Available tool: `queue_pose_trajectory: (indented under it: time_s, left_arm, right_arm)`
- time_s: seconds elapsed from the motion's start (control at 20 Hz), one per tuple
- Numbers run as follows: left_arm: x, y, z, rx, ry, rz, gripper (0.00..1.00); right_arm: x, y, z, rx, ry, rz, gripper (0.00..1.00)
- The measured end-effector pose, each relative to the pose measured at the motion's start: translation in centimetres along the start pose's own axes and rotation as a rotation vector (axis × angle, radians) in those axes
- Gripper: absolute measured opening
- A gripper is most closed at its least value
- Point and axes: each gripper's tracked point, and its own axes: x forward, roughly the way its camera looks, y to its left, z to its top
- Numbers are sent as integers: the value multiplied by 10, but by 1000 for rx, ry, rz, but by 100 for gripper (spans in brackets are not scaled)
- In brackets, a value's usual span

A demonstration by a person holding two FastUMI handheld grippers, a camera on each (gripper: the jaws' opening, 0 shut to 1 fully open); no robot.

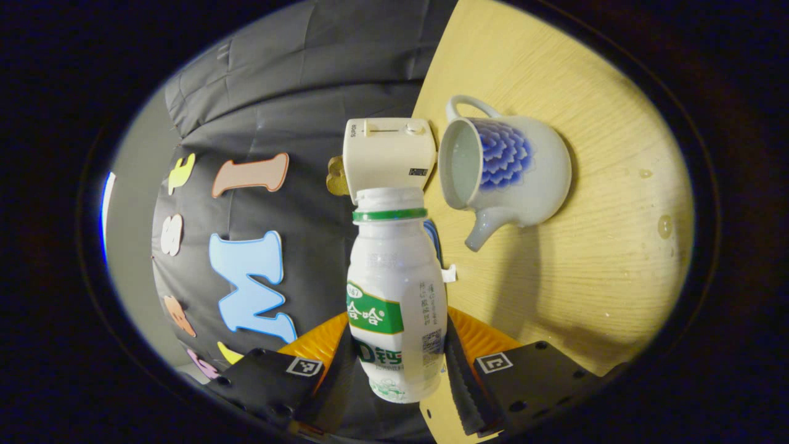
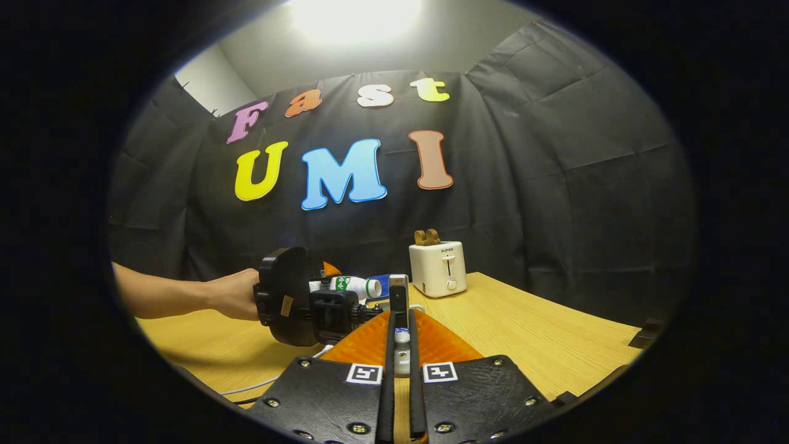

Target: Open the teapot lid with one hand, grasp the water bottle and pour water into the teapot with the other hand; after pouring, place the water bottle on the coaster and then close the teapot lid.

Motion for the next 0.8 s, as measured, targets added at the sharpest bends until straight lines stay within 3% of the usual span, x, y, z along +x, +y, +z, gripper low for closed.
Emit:
queue_pose_trajectory:
  time_s: [0.15,0.2,0.25,0.4,0.45,0.55,0.65,0.7,0.8]
  left_arm:
    - [-1,1,2,71,-6,9,76]
    - [-1,0,4,89,-9,10,81]
    - [-2,1,5,103,-13,10,76]
    - [-1,6,3,133,-10,19,82]
    - [-1,7,2,142,-7,20,70]
    - [1,8,4,165,-12,26,82]
    - [0,13,6,194,-19,43,76]
    - [-2,13,7,199,-23,48,81]
    - [-1,16,8,203,-25,52,81]
  right_arm:
    - [-3,2,7,-19,-15,-5,10]
    - [-3,2,8,-23,-23,-13,10]
    - [-3,2,9,-26,-26,-17,10]
    - [-3,7,12,-28,-36,-9,10]
    - [-2,8,12,-34,-36,-7,10]
    - [0,9,9,-37,-28,-4,10]
    - [0,10,11,-38,-29,-3,10]
    - [0,9,9,-39,-28,-5,10]
    - [0,11,9,-34,-26,-4,10]
